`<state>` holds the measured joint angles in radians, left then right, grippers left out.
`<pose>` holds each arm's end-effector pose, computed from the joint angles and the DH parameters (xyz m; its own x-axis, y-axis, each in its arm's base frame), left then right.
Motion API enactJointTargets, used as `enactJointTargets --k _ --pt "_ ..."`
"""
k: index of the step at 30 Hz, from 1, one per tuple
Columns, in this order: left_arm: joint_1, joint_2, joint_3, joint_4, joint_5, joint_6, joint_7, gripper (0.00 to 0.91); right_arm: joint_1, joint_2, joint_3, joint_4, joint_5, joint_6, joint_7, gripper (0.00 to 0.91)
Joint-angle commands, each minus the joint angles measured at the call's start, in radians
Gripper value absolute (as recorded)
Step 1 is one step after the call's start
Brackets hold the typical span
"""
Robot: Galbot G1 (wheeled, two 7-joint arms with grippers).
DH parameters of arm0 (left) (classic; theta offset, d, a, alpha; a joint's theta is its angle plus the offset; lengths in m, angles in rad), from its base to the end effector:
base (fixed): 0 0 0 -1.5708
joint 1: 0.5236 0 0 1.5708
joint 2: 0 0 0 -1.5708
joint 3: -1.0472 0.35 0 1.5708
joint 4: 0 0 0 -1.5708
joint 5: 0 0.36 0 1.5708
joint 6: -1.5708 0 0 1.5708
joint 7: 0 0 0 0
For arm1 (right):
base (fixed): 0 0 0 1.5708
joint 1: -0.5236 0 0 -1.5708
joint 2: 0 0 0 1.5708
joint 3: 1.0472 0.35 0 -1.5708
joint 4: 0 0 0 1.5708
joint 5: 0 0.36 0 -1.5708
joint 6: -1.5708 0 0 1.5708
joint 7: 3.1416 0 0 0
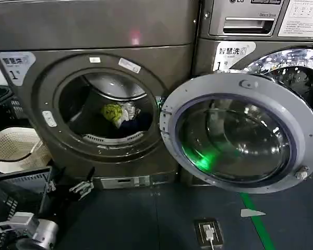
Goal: Grasp the clothes from the dryer.
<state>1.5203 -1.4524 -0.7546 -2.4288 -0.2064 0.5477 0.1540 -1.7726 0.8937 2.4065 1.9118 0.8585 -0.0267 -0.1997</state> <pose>0.1718 0.0627 -0.1674 -0.9866 0.0793 0.1429 0.0797 0.9968 -0.0032 -0.0625 -0.3955 0.0866 -0.5055 0.4038 -0.7625 0.7911 0.5697 -0.2228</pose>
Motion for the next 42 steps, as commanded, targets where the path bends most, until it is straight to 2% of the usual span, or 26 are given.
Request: enactJointTargets --k 1,25,28,30,34,42 --pt "0.0 0.0 0.0 0.0 0.0 -0.003 0.001 0.907 0.001 0.002 0.0 0.001 0.001 0.003 -0.002 0.907" --pt "0.01 -0.001 0.001 -0.009 0.0 -0.004 0.002 0.907 0.002 0.01 -0.008 0.01 0.002 0.008 -0.008 0.907" --pt "0.007 0.001 0.0 -0.009 -0.003 -0.008 0.005 0.907 0.002 0.013 -0.013 0.019 -0.003 0.002 0.005 0.907" --pt "-0.008 0.01 0.0 -0.001 -0.031 -0.053 0.005 0.907 -0.001 0.013 -0.009 0.027 -0.003 -0.003 0.019 0.907" --pt "-0.077 0.041 0.01 0.058 -0.048 -0.087 0.007 0.907 -0.018 0.012 0.01 0.036 -0.006 -0.023 0.033 0.907" --pt "-0.351 0.116 0.078 0.31 -0.066 -0.119 -0.007 0.907 -0.066 0.014 0.064 0.07 -0.025 -0.045 0.041 0.907"
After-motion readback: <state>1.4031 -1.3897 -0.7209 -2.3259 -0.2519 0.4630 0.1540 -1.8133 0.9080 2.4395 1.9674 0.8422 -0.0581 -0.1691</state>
